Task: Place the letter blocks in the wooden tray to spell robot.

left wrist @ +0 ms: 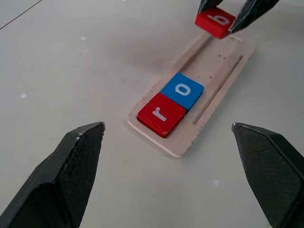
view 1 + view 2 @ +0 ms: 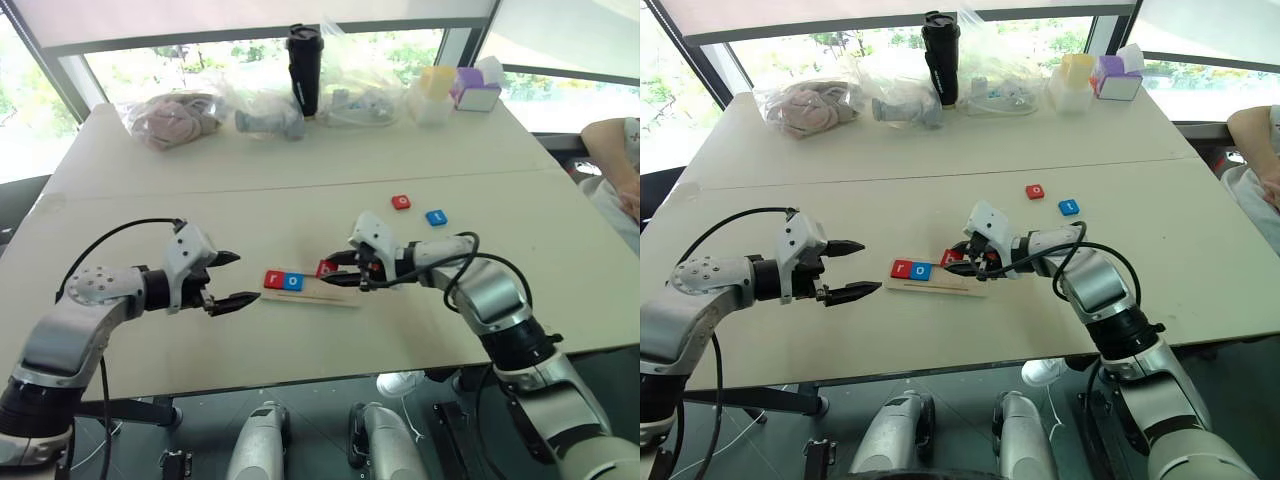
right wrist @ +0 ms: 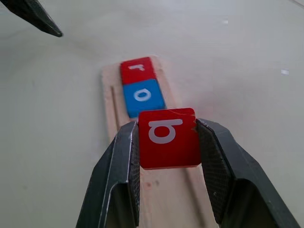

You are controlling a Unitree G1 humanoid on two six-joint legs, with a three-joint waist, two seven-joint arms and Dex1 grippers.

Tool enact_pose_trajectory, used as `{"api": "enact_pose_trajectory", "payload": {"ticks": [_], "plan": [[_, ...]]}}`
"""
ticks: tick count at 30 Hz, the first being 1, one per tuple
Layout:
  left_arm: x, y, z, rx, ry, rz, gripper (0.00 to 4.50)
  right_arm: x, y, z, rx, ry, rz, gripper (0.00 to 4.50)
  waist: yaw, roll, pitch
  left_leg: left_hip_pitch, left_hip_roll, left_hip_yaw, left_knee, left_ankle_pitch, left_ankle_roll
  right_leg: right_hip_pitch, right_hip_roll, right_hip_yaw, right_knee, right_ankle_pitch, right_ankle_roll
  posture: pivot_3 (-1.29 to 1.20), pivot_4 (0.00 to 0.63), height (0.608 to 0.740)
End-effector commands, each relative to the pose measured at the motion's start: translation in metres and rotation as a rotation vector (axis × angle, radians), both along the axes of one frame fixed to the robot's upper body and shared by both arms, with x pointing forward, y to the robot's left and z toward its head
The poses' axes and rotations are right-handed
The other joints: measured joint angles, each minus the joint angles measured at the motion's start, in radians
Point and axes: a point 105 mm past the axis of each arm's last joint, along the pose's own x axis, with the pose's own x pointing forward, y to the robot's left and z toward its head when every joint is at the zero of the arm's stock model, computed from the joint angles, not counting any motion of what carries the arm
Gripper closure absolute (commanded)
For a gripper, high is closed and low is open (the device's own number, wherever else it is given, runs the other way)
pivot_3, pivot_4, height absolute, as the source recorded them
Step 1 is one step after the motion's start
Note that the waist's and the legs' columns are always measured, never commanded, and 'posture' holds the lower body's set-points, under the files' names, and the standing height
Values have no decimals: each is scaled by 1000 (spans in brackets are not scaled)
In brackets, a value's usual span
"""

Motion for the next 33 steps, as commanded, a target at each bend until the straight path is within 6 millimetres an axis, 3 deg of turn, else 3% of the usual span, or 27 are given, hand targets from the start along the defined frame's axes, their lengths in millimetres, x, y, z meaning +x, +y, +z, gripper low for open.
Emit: {"api": "enact_pose_trajectory", "payload": {"ticks": [1,14,33], "plan": [[-3,-1,7,-11,-34,2,0,8,3,6,-14,-40,-19,3337,0,0,0,0,0,0,0,0,0,0,0,0,0,0,0,0,150,740],[-3,-3,3,-24,-36,18,0,-2,31,-12,-54,-14,81,3337,-2,0,0,1,0,0,0,0,0,0,1,0,2,0,0,0,150,740],[-3,-5,2,-31,-41,21,0,7,31,-17,-85,-35,85,3337,-3,0,0,1,0,0,0,0,0,0,1,0,2,0,0,0,150,740]]}}
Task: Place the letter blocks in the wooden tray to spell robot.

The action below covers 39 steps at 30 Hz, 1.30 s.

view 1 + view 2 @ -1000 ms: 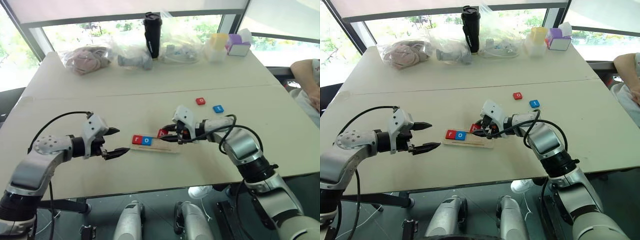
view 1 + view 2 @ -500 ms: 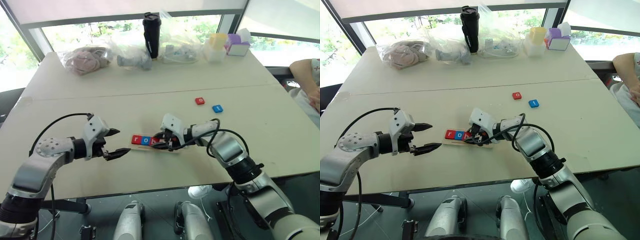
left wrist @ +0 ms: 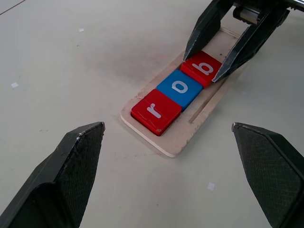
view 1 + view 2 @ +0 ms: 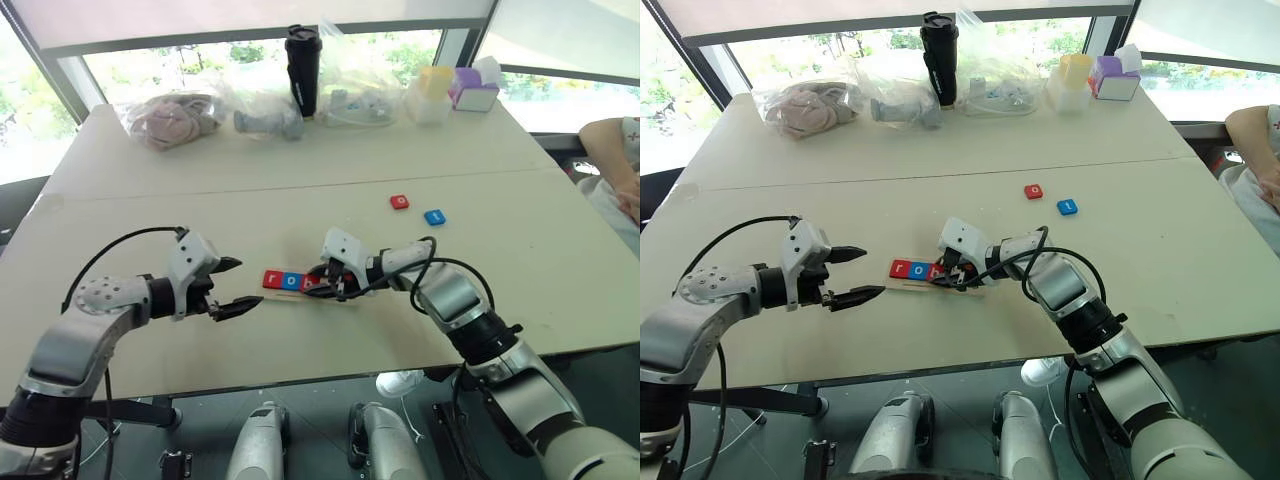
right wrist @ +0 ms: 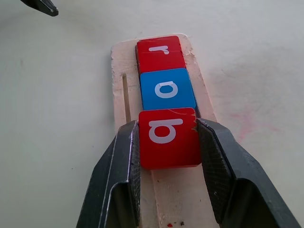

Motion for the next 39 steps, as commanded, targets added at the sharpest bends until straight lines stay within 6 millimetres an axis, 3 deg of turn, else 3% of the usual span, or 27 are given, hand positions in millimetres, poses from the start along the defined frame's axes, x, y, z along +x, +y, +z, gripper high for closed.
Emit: {"api": "enact_pose_trajectory", "payload": {"ticks": [1,10,16,17,22,25,28,31,36,39], "plan": [[-1,-2,10,-2,-52,-10,0,3,5,12,9,-51,23,3337,0,0,0,0,0,0,0,0,0,0,0,0,0,0,0,0,150,740],[0,-3,11,-6,-57,-9,0,2,7,10,16,-42,34,3337,0,0,0,0,0,0,0,0,0,0,0,0,0,0,0,0,150,740],[1,-4,11,-7,-59,-7,0,2,8,15,26,-58,38,197,1,0,0,0,0,0,0,0,0,0,0,0,0,0,0,0,150,740],[1,-4,11,-8,-59,-7,0,2,8,17,30,-62,40,14,1,0,0,0,0,0,0,0,0,0,0,0,0,0,0,0,150,740],[1,-4,11,-9,-60,-8,0,6,5,28,41,-97,29,14,0,0,0,0,0,0,0,0,0,0,0,0,0,0,0,0,150,740],[0,-5,12,-9,-62,-8,0,13,-3,56,135,-138,-23,14,1,0,0,0,0,0,0,0,0,0,0,0,0,0,0,0,150,740],[-1,-6,16,-23,-73,-4,0,23,-30,95,307,-157,-158,14,3,0,0,0,0,0,0,0,0,0,0,0,0,0,0,0,150,740],[-2,-10,30,-111,-83,-11,0,42,-92,125,460,-192,-466,14,7,0,0,0,0,0,0,0,0,1,0,0,0,2,2,0,150,740],[1,-13,37,-143,-78,-27,0,59,-143,123,457,-238,-750,14,-3,0,0,0,0,0,0,0,0,2,0,0,-1,0,0,0,150,740],[8,-14,32,-128,-72,-32,0,76,-155,115,439,-270,-859,14,-11,0,0,2,0,0,-1,0,0,1,1,0,0,1,0,0,150,740]]}}
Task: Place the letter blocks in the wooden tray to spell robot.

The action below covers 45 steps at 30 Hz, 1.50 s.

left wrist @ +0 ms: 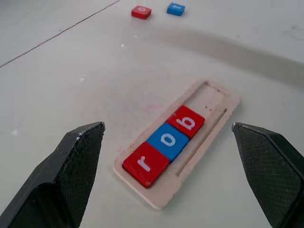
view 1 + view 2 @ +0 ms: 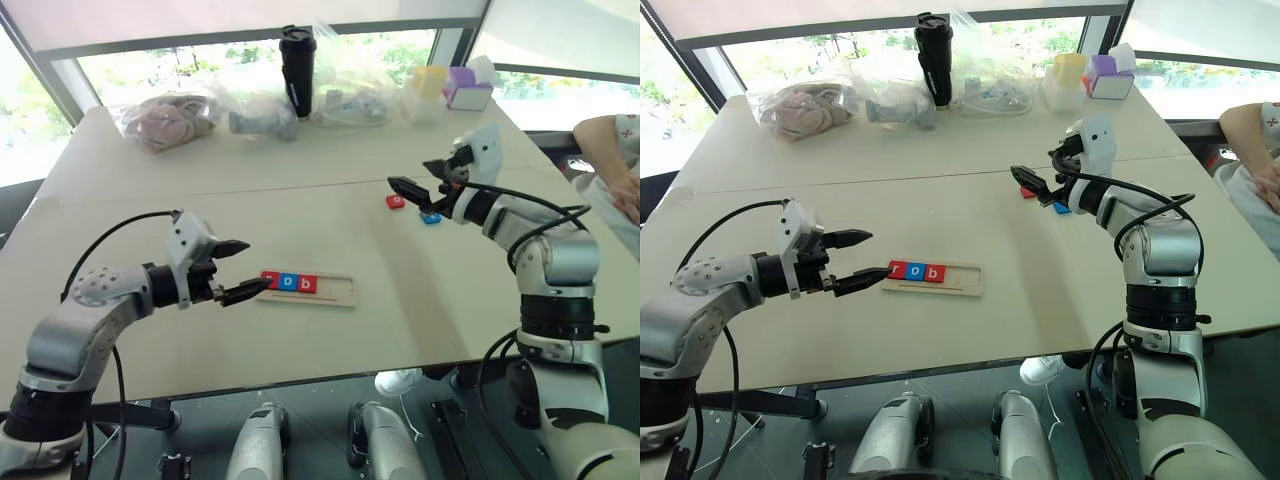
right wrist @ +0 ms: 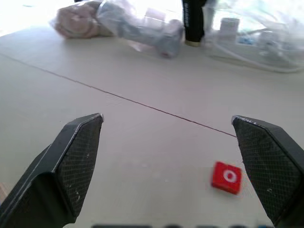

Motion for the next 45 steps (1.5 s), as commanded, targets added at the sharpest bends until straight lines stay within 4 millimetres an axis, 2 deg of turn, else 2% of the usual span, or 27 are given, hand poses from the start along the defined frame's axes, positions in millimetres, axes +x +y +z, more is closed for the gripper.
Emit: {"api": "enact_pose_trajectory", "payload": {"ticks": [1,6,9,11,16,25,28,33,40,43,45], "plan": [[4,-3,0,11,-16,-20,0,19,-9,1,-1,-34,-109,14,-6,0,0,0,0,0,0,0,0,0,0,0,1,0,0,0,150,740],[10,-7,1,12,-28,-37,0,49,-9,-15,-8,10,-191,14,-18,0,0,0,0,0,0,0,0,-1,1,2,2,2,3,0,150,740],[13,-4,0,23,-33,-27,0,65,-8,-26,-39,43,-239,14,-18,0,0,0,0,0,0,0,0,-2,1,2,3,2,3,0,150,740],[12,1,-2,27,-27,-10,0,72,-1,-34,-65,56,-227,14,-19,0,0,0,0,0,0,0,0,-2,1,3,3,2,3,0,150,740],[5,5,-6,25,-17,13,0,79,7,-50,-118,101,-233,14,-17,0,0,0,0,1,-1,0,0,-2,1,4,2,3,1,0,150,740],[-2,9,-10,24,-10,47,0,79,24,-74,-91,180,-236,14,-19,0,0,0,0,1,-1,0,0,-2,1,4,4,3,1,0,150,740],[-1,11,-11,24,-10,60,0,79,25,-78,-93,192,-249,868,-18,0,0,0,0,1,-1,0,0,-3,1,4,5,3,1,0,150,740],[0,10,-11,25,-12,56,0,78,26,-85,-105,207,-268,3337,-18,0,0,0,0,1,0,0,0,-2,1,4,5,3,1,0,150,740],[1,8,-12,31,-12,46,0,82,28,-69,-96,153,-263,3346,-19,0,0,1,0,1,0,0,0,-3,1,4,6,3,1,0,150,740],[0,7,-12,32,-12,41,0,82,27,-47,-94,85,-215,3346,-18,1,0,0,0,1,0,0,0,-3,1,4,6,3,1,0,150,740],[-1,7,-12,32,-10,36,0,72,18,-23,-71,29,-183,3346,-12,1,0,0,0,1,0,0,0,-3,1,5,6,3,1,0,150,740]]}}
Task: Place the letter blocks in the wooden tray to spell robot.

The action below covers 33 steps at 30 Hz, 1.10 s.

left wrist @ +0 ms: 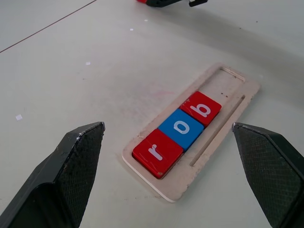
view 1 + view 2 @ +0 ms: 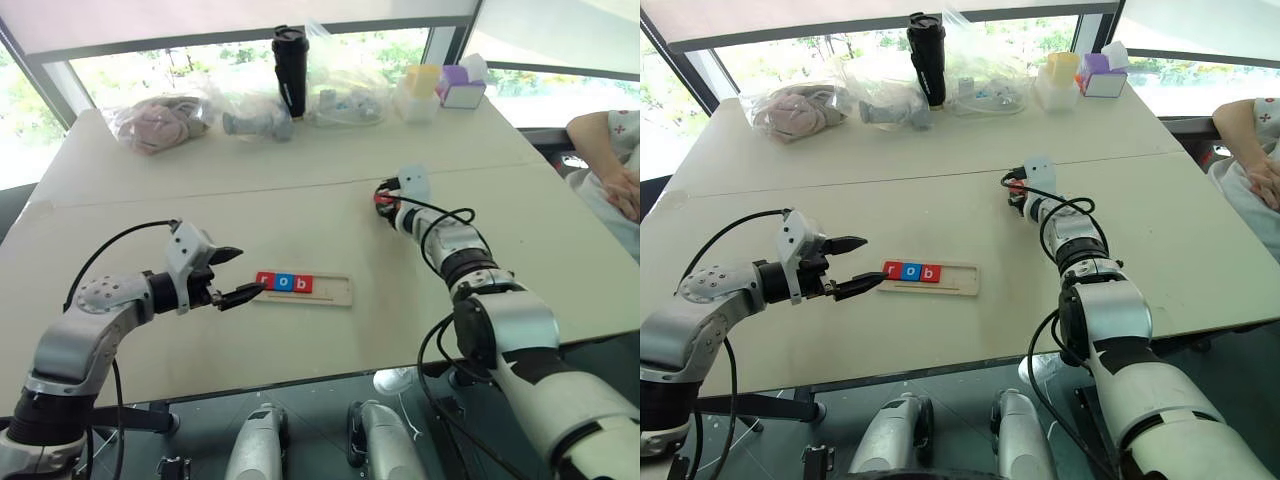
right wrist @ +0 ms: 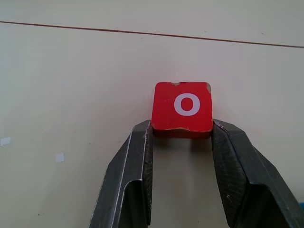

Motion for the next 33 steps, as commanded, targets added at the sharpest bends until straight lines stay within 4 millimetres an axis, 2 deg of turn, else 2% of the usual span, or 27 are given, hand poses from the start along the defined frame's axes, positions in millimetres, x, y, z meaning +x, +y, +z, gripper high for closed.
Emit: {"api": "enact_pose_trajectory", "payload": {"ticks": [1,3,5,9,12,14,17,22,27,29,30,33], "plan": [[-3,-3,9,2,-36,-27,0,-14,-15,61,23,-163,45,3346,9,0,0,0,0,0,0,0,0,0,0,0,0,0,0,0,150,740],[-4,-3,10,2,-34,-36,0,-40,-24,67,34,-161,33,3346,21,0,0,-1,0,-1,0,0,0,0,-1,0,0,-1,1,0,150,740],[-3,-5,11,3,-35,-50,0,-68,-32,60,43,-124,-4,3346,26,0,0,0,0,0,-1,0,0,0,-1,0,0,-2,2,0,150,740],[-4,-11,16,-9,-29,-96,0,-129,-38,27,128,18,-166,3346,29,0,0,0,0,0,-1,0,-1,-1,0,0,1,-6,1,0,150,740],[-5,-13,19,-5,-22,-122,0,-154,-31,12,178,102,-234,3346,19,1,0,1,0,-1,0,0,-1,-2,0,0,1,-4,-3,0,150,740],[-6,-14,20,-4,-17,-137,0,-164,-26,6,193,133,-259,3346,19,1,0,1,0,-2,1,-1,-1,-2,0,0,0,-2,-6,0,150,740],[-2,-18,20,3,-16,-148,0,-176,-8,-11,205,195,-248,3346,20,2,-1,0,2,-4,0,-2,-4,-1,3,-1,-5,0,-9,0,150,740],[-1,-20,22,-4,-13,-152,0,-188,7,-29,269,299,-316,3346,19,2,-1,-1,7,-1,-1,-1,-2,-1,7,-2,-10,1,-11,0,150,740],[-1,-17,20,4,-6,-141,0,-188,9,-31,255,316,-326,3346,19,2,-1,-2,7,0,-2,-1,-1,-2,7,-2,-12,1,-11,0,150,740],[-2,-17,20,3,-6,-138,0,-188,12,-31,259,319,-304,2254,20,2,-1,-2,8,0,-2,-1,-1,-2,7,-2,-12,1,-11,0,150,740],[-2,-17,20,2,-6,-134,0,-188,13,-31,259,320,-297,1940,19,2,-1,-2,8,0,-2,-1,-1,-2,7,-2,-12,1,-11,0,150,740],[-3,-17,19,-1,-2,-127,0,-187,17,-27,225,303,-225,620,16,2,-1,-2,8,0,-2,-1,-2,-2,7,-2,-12,1,-11,0,150,740]]}}
